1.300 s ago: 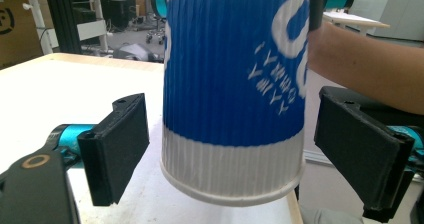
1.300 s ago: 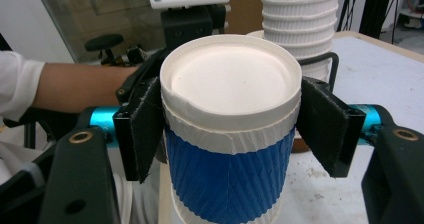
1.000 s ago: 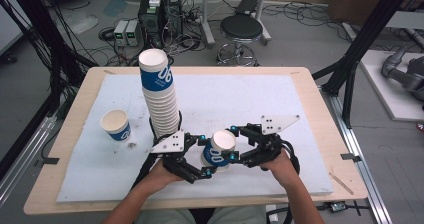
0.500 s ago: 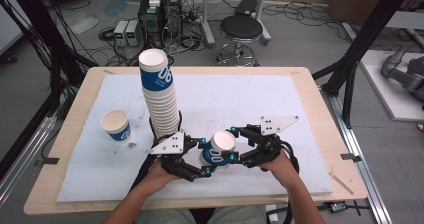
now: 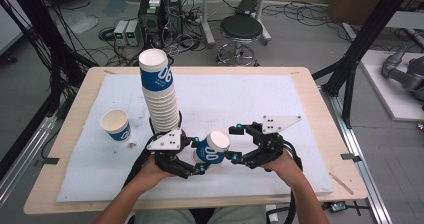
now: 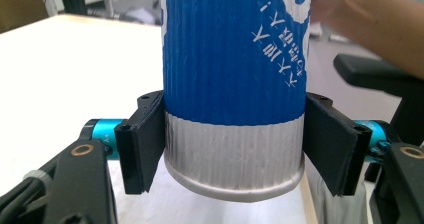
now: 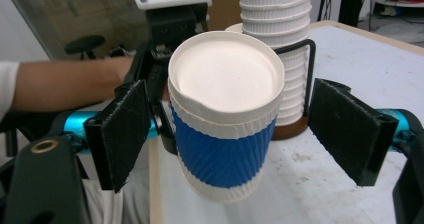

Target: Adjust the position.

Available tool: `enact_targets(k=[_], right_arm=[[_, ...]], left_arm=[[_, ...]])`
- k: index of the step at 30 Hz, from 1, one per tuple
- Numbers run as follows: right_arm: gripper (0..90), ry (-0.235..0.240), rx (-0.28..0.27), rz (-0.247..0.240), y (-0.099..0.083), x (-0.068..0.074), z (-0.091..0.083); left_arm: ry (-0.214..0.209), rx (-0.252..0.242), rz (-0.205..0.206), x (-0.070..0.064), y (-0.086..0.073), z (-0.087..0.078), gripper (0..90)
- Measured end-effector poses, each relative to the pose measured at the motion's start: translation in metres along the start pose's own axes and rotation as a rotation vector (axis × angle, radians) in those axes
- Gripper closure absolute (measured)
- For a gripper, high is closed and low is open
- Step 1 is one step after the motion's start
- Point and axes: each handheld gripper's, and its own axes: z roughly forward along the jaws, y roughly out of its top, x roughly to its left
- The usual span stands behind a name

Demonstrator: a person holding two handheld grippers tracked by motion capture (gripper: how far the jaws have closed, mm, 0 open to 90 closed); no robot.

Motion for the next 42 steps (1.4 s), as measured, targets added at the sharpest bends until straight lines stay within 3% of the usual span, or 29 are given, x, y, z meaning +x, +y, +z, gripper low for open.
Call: enact_targets(k=[1,5,12,22,34,37,42], right_arm=[[18.0,-0.009,0.005,-0.013,0.001,0.0,-0.001],[18.0,-0.017,0.034,-0.046,0.008,0.001,-0.007],[18.0,-0.03,0.162,-0.123,0.024,0.004,-0.01],[18.0,-0.007,0.333,-0.21,0.046,0.005,0.008],[18.1,0.031,0.48,-0.261,0.058,0.005,0.037],[18.1,0.042,0.493,-0.265,0.058,0.005,0.041],[24.9,0.07,0.552,-0.264,0.056,0.005,0.049]], left_arm=[[0.0,0.0,0.0,0.0,0.0,0.0,29.9],[0.008,0.086,0.023,-0.001,0.013,-0.004,30.2],[0.018,0.182,0.05,-0.001,0.025,-0.005,30.2],[0.016,0.305,0.082,-0.001,0.04,-0.004,30.2],[0.006,0.357,0.1,-0.003,0.044,-0.001,30.2],[0.003,0.361,0.097,-0.003,0.044,0.0,30.2],[-0.004,0.377,0.104,-0.003,0.044,0.001,30.3]])
